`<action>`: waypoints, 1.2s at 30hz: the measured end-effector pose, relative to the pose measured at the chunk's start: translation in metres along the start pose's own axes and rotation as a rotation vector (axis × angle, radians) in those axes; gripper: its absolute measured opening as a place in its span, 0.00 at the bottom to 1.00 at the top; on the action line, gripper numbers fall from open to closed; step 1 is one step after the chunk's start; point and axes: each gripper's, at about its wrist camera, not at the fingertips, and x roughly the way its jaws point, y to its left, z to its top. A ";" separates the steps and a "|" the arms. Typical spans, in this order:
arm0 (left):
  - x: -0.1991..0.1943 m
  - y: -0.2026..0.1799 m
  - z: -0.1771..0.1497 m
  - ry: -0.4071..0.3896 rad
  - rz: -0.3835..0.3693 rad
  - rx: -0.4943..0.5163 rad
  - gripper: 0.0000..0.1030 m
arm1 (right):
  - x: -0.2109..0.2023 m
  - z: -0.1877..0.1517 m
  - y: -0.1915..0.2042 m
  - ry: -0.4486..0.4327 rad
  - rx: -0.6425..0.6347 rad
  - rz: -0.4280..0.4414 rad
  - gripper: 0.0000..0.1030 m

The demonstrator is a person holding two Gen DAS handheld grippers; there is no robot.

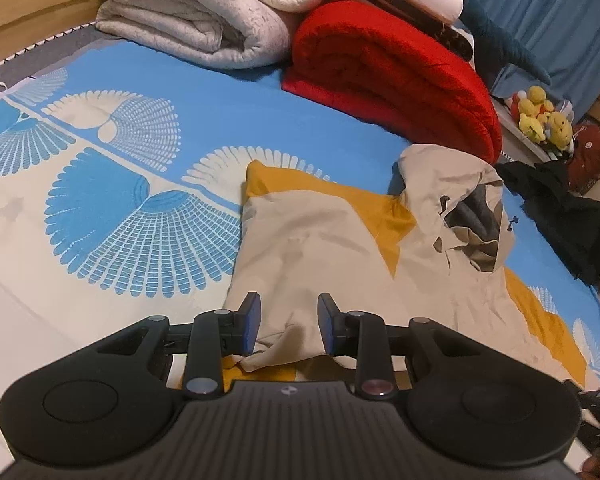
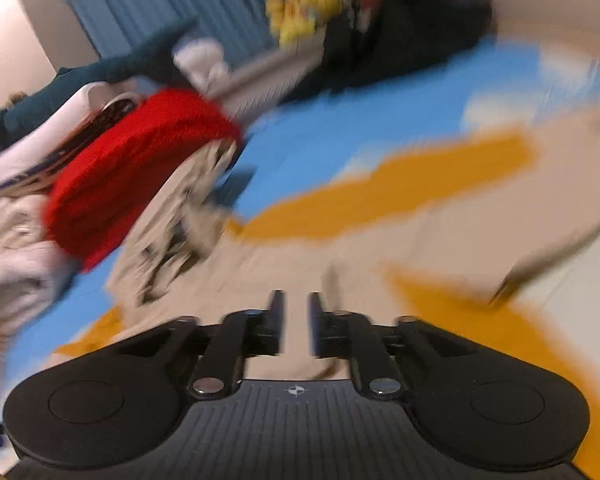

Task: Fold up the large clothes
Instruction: 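Move the right tool to the other sleeve and close on it, then fold the sleeve across the jacket body with the right tool, release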

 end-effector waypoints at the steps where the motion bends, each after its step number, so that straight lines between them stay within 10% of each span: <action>1: 0.002 0.000 0.000 0.003 0.001 -0.001 0.33 | 0.007 -0.004 -0.002 0.039 0.025 0.021 0.42; 11: 0.013 0.007 0.009 0.015 0.023 0.006 0.34 | 0.060 -0.034 -0.007 0.174 0.146 -0.019 0.42; 12: 0.015 0.008 0.009 0.017 0.026 0.008 0.34 | 0.063 -0.033 -0.009 0.165 0.140 -0.027 0.27; 13: 0.016 0.007 0.009 0.020 0.029 0.010 0.34 | 0.063 -0.032 -0.009 0.155 0.131 -0.031 0.11; 18: 0.023 0.007 0.006 0.032 0.039 0.035 0.34 | 0.019 -0.003 0.016 -0.105 0.010 0.014 0.04; 22: 0.034 0.006 -0.002 0.062 0.051 0.067 0.34 | -0.009 0.015 0.024 -0.256 -0.068 -0.039 0.04; 29: 0.060 0.003 -0.022 0.147 0.080 0.149 0.34 | 0.014 0.016 -0.008 -0.143 -0.004 -0.278 0.09; 33: 0.079 0.018 -0.033 0.236 0.187 0.168 0.45 | 0.010 0.016 -0.004 -0.164 -0.007 -0.237 0.10; 36: 0.074 0.020 -0.030 0.222 0.228 0.153 0.45 | 0.025 0.016 -0.010 -0.078 0.065 -0.157 0.31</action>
